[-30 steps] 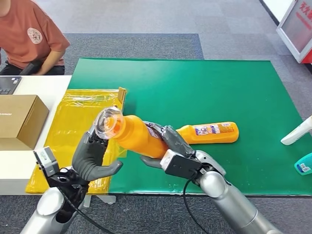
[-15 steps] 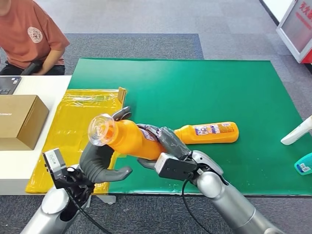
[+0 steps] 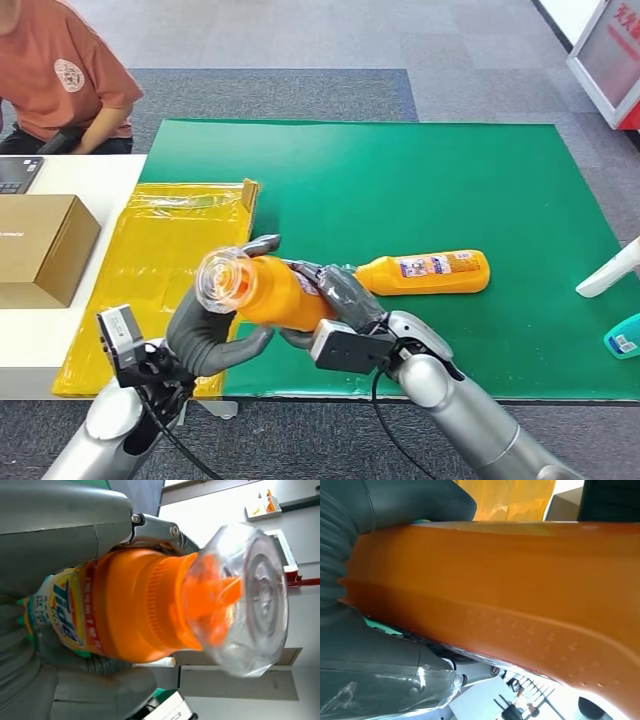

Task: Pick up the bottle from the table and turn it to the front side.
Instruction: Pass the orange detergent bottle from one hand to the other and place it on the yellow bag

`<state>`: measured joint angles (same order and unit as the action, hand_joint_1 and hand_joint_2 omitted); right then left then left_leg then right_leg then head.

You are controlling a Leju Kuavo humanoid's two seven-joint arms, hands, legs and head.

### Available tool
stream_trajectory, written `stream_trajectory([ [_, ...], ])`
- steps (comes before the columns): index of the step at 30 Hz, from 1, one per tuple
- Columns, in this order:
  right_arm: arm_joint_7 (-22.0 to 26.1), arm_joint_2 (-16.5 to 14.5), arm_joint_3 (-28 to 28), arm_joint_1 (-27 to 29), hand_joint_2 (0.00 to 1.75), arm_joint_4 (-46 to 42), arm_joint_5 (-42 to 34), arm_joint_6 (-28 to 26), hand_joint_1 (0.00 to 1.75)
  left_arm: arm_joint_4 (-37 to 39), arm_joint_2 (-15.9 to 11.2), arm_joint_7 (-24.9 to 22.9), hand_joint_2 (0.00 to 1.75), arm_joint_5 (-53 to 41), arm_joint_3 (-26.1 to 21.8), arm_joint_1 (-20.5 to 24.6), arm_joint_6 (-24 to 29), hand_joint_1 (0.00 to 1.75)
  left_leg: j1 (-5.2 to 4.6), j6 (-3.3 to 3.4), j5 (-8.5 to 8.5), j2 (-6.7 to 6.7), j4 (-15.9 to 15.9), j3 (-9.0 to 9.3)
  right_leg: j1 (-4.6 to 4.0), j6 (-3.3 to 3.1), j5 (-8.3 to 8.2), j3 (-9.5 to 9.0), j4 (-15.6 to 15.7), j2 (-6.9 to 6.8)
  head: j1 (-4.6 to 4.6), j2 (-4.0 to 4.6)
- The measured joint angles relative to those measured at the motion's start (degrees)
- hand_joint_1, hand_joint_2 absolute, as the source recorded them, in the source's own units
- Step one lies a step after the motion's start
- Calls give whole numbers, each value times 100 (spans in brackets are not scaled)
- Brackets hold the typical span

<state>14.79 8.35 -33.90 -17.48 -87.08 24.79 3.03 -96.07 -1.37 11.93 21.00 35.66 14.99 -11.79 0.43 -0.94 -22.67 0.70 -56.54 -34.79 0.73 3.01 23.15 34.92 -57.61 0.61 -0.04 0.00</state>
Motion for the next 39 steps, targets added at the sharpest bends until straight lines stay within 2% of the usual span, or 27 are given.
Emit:
stream_trajectory([
  [15,8,2,-110,23,175,-1,36,-9,175,-1,-9,0,175,2,-1,76,-33,175,0,0,0,0,0,0,0,0,0,0,0,0,0,0],
  [19,10,2,-103,29,175,1,12,-15,145,-1,-10,1,175,2,-1,76,-38,175,0,0,0,0,0,0,0,0,0,0,0,0,0,0],
  [23,14,2,-86,29,175,1,-27,-17,145,-1,-11,13,175,0,1,75,-42,175,0,0,0,0,0,0,0,0,0,0,0,0,0,0],
  [27,13,2,-84,33,175,3,-35,-17,0,-1,-11,20,175,-2,1,75,-43,175,0,0,0,0,0,0,0,0,0,0,0,0,0,0],
  [39,-3,0,-26,58,175,3,-77,-45,0,-1,-16,43,175,-55,10,35,-40,175,0,0,0,0,0,0,0,0,0,0,0,0,0,0],
])
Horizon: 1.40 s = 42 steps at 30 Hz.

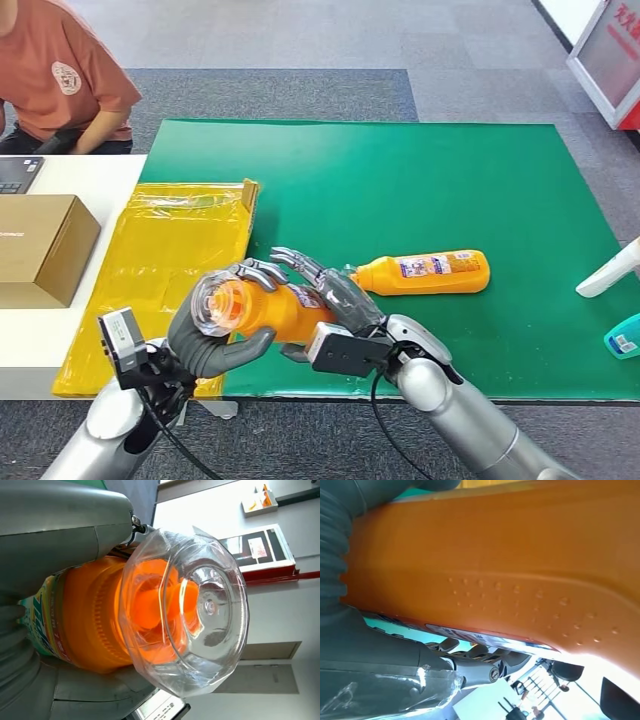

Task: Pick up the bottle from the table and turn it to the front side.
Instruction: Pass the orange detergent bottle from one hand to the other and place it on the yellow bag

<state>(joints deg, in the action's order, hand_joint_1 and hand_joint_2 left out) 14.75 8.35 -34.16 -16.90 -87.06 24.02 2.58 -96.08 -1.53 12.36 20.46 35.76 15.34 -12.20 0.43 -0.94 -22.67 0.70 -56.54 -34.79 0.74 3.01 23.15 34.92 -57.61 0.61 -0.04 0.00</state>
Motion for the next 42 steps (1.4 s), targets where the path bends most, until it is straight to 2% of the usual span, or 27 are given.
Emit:
stream_trajectory([
  [6,-2,0,5,5,175,0,-7,-12,0,0,-1,14,175,-57,-1,-4,44,175,0,0,0,0,0,0,0,0,0,0,0,0,0,0],
  [10,-35,0,93,28,175,-1,-45,-66,0,-14,-4,122,175,-479,-19,-34,336,175,0,0,0,0,0,0,0,0,0,0,0,0,-1,0],
  [17,-125,0,398,232,175,-77,-74,-186,0,-107,-38,344,175,-2314,-149,-149,1448,175,0,0,0,0,0,0,0,0,0,1,0,0,0,0],
  [29,-237,0,992,566,175,-432,-9,-418,0,-114,-43,383,175,-4012,-649,-407,2660,175,0,0,0,0,0,0,0,0,0,1,0,0,0,0],
  [33,-255,0,1158,683,175,-552,15,-446,0,-111,-44,366,175,-4346,-811,-505,2890,175,0,0,0,0,0,0,0,0,0,2,0,0,0,0],
  [39,-259,0,1322,824,175,-721,43,-493,0,-98,-51,-10,175,-5925,-941,-568,3533,175,0,0,-1,0,0,0,0,0,1,1,0,0,-1,0],
  [42,-270,0,1391,863,175,-797,58,-514,0,-25,-62,-214,175,-6443,-1041,-596,3686,175,0,0,0,0,0,0,0,0,1,1,0,0,0,0],
])
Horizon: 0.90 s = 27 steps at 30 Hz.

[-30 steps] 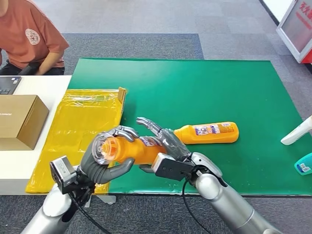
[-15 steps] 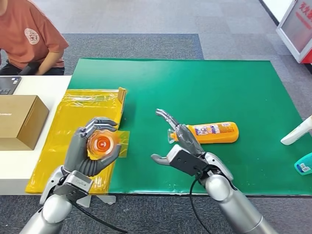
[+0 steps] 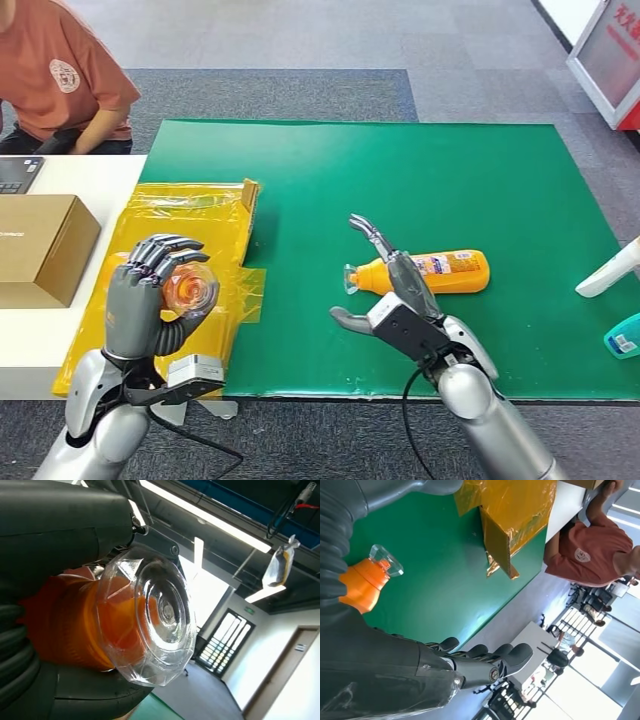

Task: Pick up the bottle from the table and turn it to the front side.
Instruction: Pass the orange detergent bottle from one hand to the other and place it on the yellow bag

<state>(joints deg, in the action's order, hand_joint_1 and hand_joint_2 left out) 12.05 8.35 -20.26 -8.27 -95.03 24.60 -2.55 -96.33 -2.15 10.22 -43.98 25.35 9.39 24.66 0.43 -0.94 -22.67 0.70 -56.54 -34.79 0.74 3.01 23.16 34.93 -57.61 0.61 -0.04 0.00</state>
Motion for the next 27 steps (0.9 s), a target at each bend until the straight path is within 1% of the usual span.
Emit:
stream_trajectory([
  [6,-15,0,53,40,175,-75,10,-9,0,162,-28,-36,175,-154,-132,-38,70,175,0,0,1,0,0,0,0,0,0,0,0,0,-1,0],
  [16,-21,0,85,48,175,-106,11,-9,0,250,-34,-39,175,-163,-180,-48,73,175,0,0,0,0,0,0,0,0,0,0,0,0,0,0],
  [20,-23,0,87,50,175,-108,12,-9,0,260,-34,-112,175,-313,-184,-48,97,175,0,0,0,0,0,0,0,0,0,0,0,0,0,0],
  [22,-23,0,88,48,175,-108,18,-9,0,300,-39,-284,175,-810,-200,-47,203,175,0,0,0,0,0,0,0,0,0,0,0,0,0,0],
  [25,-32,0,90,29,175,-111,27,-6,0,536,-90,-559,175,-1896,-264,-45,478,175,0,0,1,0,0,0,0,0,0,0,0,0,0,0],
  [27,-43,0,93,15,175,-123,23,-3,0,799,-133,-656,175,-2215,-324,-41,538,175,0,-1,1,0,0,0,0,0,0,0,0,0,0,0],
])
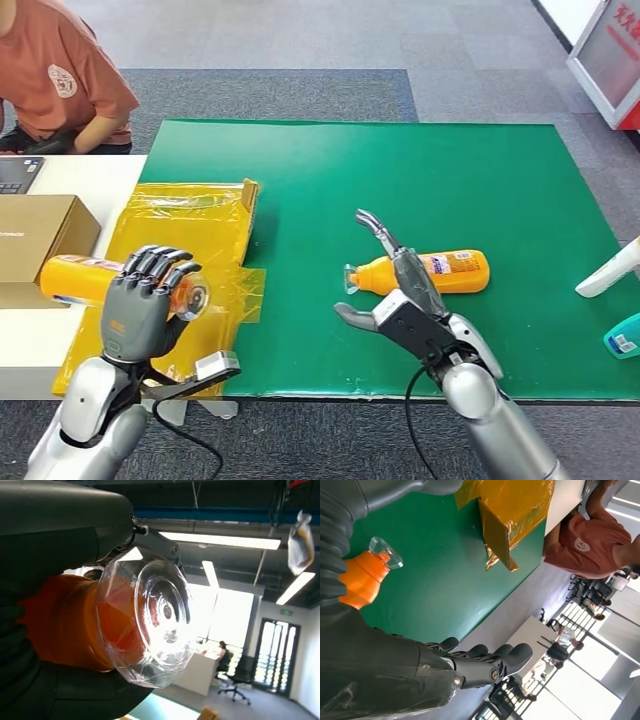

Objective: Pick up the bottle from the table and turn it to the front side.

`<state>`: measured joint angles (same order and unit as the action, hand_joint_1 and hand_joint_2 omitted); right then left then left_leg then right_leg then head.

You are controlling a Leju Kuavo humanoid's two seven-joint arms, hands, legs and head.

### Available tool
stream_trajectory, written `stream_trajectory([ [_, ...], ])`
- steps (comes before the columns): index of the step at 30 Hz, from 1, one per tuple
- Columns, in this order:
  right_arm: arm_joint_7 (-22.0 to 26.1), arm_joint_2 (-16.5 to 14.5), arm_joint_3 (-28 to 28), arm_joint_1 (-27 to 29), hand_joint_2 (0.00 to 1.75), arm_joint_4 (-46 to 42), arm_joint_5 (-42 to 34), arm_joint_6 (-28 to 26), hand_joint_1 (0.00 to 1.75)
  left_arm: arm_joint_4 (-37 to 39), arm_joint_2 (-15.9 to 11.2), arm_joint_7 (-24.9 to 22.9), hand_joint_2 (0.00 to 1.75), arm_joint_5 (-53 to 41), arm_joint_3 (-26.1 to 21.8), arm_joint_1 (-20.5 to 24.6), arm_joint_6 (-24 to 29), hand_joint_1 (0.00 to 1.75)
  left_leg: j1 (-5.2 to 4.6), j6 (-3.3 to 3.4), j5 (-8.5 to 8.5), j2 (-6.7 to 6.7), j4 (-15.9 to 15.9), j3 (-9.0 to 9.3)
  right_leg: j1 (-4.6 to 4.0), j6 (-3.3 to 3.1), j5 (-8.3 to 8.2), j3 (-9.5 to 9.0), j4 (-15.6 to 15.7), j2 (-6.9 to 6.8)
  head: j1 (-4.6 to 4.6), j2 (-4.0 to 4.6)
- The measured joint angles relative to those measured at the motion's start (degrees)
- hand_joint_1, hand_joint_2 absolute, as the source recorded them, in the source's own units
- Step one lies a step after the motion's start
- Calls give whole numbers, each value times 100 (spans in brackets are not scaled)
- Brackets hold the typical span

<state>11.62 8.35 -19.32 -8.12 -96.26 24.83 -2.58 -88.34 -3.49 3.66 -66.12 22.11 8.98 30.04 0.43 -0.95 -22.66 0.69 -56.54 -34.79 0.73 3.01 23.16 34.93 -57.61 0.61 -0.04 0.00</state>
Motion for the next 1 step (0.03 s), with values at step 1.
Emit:
stream_trajectory([
  [1,-2,0,1,-3,175,-5,-1,1,0,71,-10,-21,175,-43,-15,1,1,175,0,0,0,0,0,0,0,0,0,0,0,0,0,0],
])
